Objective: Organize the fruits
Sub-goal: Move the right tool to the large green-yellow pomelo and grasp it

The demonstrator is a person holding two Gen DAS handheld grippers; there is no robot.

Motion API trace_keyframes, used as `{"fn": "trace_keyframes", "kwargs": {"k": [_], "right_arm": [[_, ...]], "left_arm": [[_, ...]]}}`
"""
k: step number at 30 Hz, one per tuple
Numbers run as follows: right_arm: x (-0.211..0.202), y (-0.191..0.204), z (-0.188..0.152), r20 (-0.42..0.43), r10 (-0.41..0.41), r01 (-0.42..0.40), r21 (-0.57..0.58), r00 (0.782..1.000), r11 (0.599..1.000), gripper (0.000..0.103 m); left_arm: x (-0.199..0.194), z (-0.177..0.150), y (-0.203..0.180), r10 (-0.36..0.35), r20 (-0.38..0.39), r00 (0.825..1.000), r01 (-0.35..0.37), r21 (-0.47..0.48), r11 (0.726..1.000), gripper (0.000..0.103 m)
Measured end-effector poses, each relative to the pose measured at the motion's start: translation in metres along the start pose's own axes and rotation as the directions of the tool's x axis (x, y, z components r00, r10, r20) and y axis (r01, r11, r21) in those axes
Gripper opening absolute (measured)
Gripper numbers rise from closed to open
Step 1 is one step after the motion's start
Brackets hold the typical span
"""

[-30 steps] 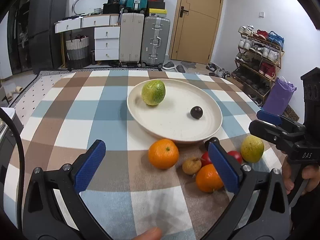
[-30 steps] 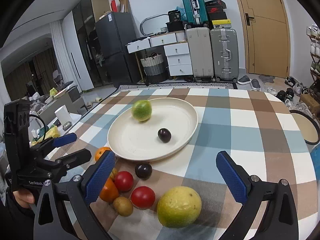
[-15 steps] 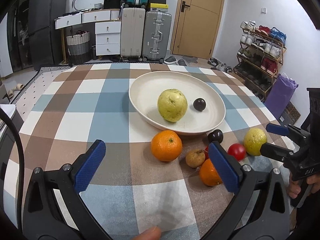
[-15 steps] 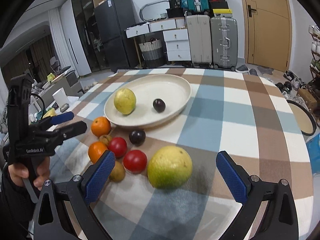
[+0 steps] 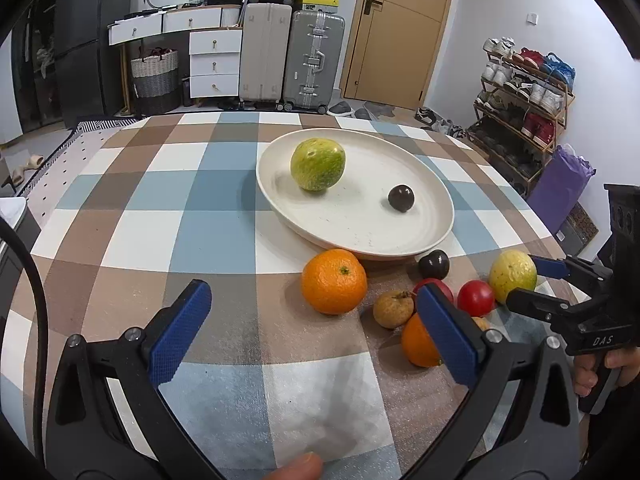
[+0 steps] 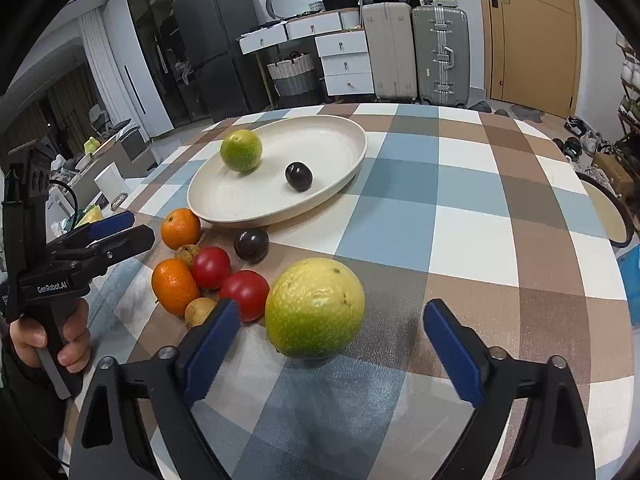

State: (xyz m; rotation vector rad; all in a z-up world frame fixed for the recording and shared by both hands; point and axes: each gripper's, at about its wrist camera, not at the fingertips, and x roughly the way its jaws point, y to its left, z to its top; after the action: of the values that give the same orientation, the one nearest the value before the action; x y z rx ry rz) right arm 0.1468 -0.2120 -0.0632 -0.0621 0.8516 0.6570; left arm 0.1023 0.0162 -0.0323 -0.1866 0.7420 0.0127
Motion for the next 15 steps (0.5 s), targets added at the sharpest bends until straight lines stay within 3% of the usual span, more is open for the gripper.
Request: {"fn": "trace_keyframes", "kwargs": {"k": [5, 14, 15], "right_arm": [[0.002, 0.001, 0.000, -0.011, 0.024, -0.024, 0.001, 1.000, 1.000, 0.084], [0.006, -0.001, -0.001, -0.031, 0.058, -0.057, 0.024, 0.998, 0.998, 0.069], [0.006, -0.001, -0.001, -0.030, 0.054, -0.054, 0.025, 0.998, 0.998, 0.062]], "left_arm": [[-0.005, -0.002, -0.015, -0.020, 0.005, 1.000, 0.019, 0.043, 0.999, 0.102], [0.001, -0.011, -0.042, -0.073, -0.060, 0.996, 0.080, 0.127, 0.989, 0.102], [0.001, -0.012, -0.044, -0.073, -0.065, 0.995, 0.081, 0.134, 0.988, 0.102]]}}
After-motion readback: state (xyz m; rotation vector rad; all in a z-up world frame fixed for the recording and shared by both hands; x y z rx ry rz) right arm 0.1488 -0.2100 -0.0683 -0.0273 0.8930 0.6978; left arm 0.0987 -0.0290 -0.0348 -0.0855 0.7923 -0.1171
